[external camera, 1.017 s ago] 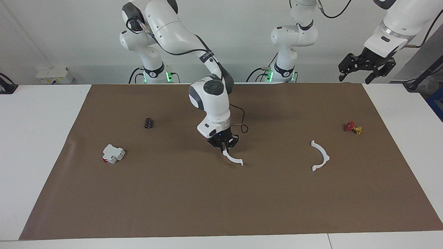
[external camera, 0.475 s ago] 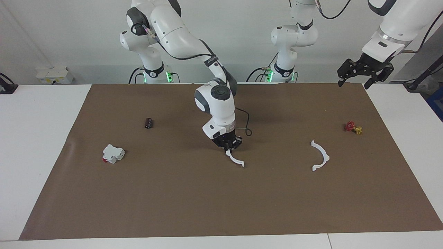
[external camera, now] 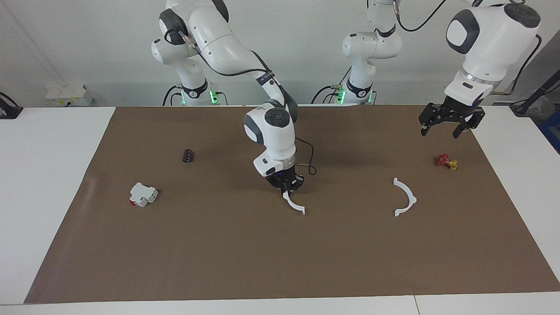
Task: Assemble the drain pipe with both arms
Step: 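Lower the clamp half with the right gripper while the left gripper reaches the other half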
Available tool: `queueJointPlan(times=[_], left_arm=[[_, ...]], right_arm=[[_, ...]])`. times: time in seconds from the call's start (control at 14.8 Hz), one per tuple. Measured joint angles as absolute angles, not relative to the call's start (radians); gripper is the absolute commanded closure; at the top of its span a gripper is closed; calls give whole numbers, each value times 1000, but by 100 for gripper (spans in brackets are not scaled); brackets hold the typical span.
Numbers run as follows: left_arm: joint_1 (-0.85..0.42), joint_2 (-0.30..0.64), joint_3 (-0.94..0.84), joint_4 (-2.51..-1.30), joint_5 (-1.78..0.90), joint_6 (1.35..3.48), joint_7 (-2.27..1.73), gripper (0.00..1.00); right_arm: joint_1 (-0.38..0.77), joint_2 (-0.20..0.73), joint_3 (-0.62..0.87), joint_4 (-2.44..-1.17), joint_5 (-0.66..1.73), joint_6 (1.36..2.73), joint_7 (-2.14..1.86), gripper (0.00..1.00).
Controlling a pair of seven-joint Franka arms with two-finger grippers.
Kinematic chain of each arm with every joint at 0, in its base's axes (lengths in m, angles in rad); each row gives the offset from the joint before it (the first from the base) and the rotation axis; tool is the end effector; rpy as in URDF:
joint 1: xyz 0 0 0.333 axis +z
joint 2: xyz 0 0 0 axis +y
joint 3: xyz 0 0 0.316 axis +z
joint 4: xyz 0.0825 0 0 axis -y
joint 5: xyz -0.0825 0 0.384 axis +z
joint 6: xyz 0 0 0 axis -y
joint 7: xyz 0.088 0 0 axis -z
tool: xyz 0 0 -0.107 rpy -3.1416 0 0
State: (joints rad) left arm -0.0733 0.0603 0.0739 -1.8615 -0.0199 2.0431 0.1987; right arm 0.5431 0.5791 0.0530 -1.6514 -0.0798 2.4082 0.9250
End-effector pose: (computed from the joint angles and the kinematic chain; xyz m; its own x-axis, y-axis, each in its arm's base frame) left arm 0.5906 -0.0015 0.4934 0.9745 -0.1886 0.1215 -0.1888 -0.9820 -0.0099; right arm 0.5836 0.3894 0.2929 0.9485 -0.2870 0.1339 -0.2718 -0.9547 -0.1210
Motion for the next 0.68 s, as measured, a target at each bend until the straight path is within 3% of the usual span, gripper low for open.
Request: queueJointPlan(times=[0.07,0.14,0.2,0.41,0.54,0.68], left_arm=[[-73,93,73,-1863,-20,2084,199,0],[-73,123,73,-1864,-20,2129,199,0],[-73,152,73,-1865,-20,2172,199,0],[-73,245,70,-1872,-20,2310,200,5],[-71,308,71,-1873,-20,2370,207,18],[-60,353,71,-1882,-20,2416,217,18]], right_arm=[[543,579,53,-1651,-81,2408,920,41],[543,579,53,-1651,-81,2408,914,17],[543,579,53,-1651,-81,2408,909,8],[543,579,53,-1646,-81,2408,897,7],[543,579,53,-1629,-81,2388,896,7],[538,578,51,-1586,-82,2315,892,7]])
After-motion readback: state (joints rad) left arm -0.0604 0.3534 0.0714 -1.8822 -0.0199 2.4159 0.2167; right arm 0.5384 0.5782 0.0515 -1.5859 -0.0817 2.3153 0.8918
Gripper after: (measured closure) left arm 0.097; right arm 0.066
